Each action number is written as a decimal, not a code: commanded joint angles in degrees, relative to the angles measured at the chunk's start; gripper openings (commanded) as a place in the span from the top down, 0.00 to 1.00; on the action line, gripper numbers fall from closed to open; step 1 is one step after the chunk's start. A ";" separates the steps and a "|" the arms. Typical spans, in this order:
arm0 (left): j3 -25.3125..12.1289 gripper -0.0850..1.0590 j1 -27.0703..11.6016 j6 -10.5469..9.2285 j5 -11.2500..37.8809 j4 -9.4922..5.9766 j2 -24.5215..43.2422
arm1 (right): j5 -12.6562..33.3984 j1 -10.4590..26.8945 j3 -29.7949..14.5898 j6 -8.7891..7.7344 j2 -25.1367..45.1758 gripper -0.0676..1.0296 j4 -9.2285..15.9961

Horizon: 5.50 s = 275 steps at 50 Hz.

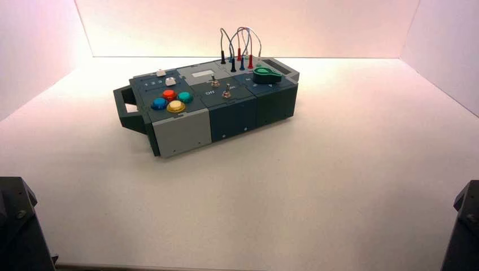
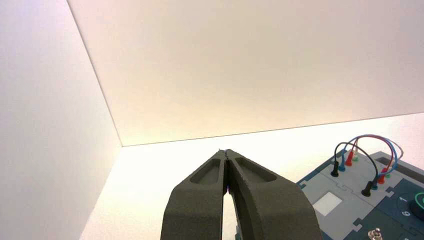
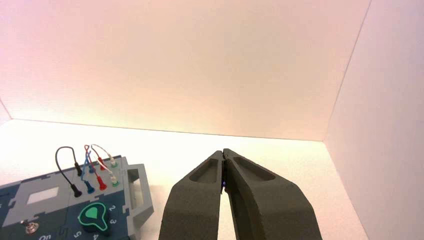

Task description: Flip the top switch on with the right gripper.

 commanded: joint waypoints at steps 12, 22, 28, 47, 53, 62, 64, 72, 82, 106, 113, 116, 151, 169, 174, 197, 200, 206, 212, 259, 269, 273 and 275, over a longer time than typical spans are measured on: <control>-0.70 0.95 0.09 0.00 -0.53 0.09 0.26 | 1.32 0.09 -1.14 0.09 0.18 0.96 -0.09; -1.49 0.95 0.09 0.00 1.67 0.09 0.09 | 7.29 0.88 -3.16 0.26 0.35 0.96 0.35; -4.83 0.95 0.18 -0.09 12.30 0.09 -0.44 | 13.45 4.22 -6.15 0.18 1.23 0.96 0.44; -16.17 0.96 0.79 -0.09 40.61 0.00 3.60 | 37.18 14.33 -22.68 0.18 10.99 0.96 2.64; -18.54 0.95 1.67 -0.26 47.64 -0.18 6.59 | 46.85 15.91 -29.44 0.18 16.00 0.96 4.92; -22.59 0.96 2.02 -1.41 55.02 -0.26 11.34 | 55.02 18.63 -36.39 -1.14 22.41 0.96 6.77; -23.20 0.96 2.11 -1.41 55.63 -0.35 12.22 | 55.55 19.86 -37.44 -1.41 23.29 0.96 6.94; -26.02 0.95 2.72 -0.79 59.50 -0.35 17.93 | 57.92 24.70 -41.04 -2.81 27.33 0.96 7.38; -28.04 0.95 2.99 0.62 61.17 -0.35 26.19 | 59.59 30.50 -43.77 -7.03 33.66 0.96 9.76; -31.82 0.95 6.50 2.99 57.39 -0.26 41.31 | 60.21 36.30 -52.91 -11.25 50.36 0.96 9.84; -32.26 0.95 6.50 3.16 57.48 -0.53 43.15 | 60.73 36.91 -55.55 -11.69 53.88 0.96 9.84; -32.17 0.95 6.50 3.16 57.74 -0.62 44.12 | 60.82 37.44 -56.95 -11.95 55.63 0.96 9.84; -31.82 0.95 6.50 2.72 57.92 -1.67 52.47 | 62.23 38.06 -65.92 -13.97 66.71 0.96 9.58; -32.61 0.95 6.50 2.64 56.25 -1.76 54.14 | 64.16 37.97 -71.89 -14.06 73.48 0.96 8.79; -32.52 0.95 6.50 2.64 55.63 -1.76 54.23 | 64.34 37.88 -73.21 -13.71 75.06 0.96 8.79; -32.26 0.95 4.83 2.64 52.91 -1.76 55.72 | 64.60 37.79 -74.27 -11.43 78.40 0.96 8.79; -32.34 0.95 4.22 2.64 52.38 -1.76 55.99 | 64.60 37.79 -74.27 -11.43 78.49 0.96 8.79; -32.70 0.95 2.90 2.64 51.94 -1.67 56.60 | 64.60 37.53 -74.27 -11.43 78.66 0.96 8.79; -32.96 0.95 2.29 2.64 51.94 -1.67 56.87 | 64.60 37.27 -74.18 -11.34 79.10 0.96 8.79; -33.13 0.95 2.29 2.64 51.94 -1.67 56.51 | 61.26 35.51 -74.44 -7.12 81.56 0.96 6.24; -33.13 0.95 2.29 2.64 51.94 -1.67 56.51 | 61.79 34.80 -74.27 -5.71 81.12 0.96 3.52; -33.13 0.95 2.29 2.64 51.94 -1.67 56.43 | 61.96 34.45 -74.18 -5.54 81.04 0.96 2.99; -33.13 0.95 2.29 2.64 51.94 -1.67 56.43 | 61.96 34.28 -74.09 -5.54 80.95 0.96 2.81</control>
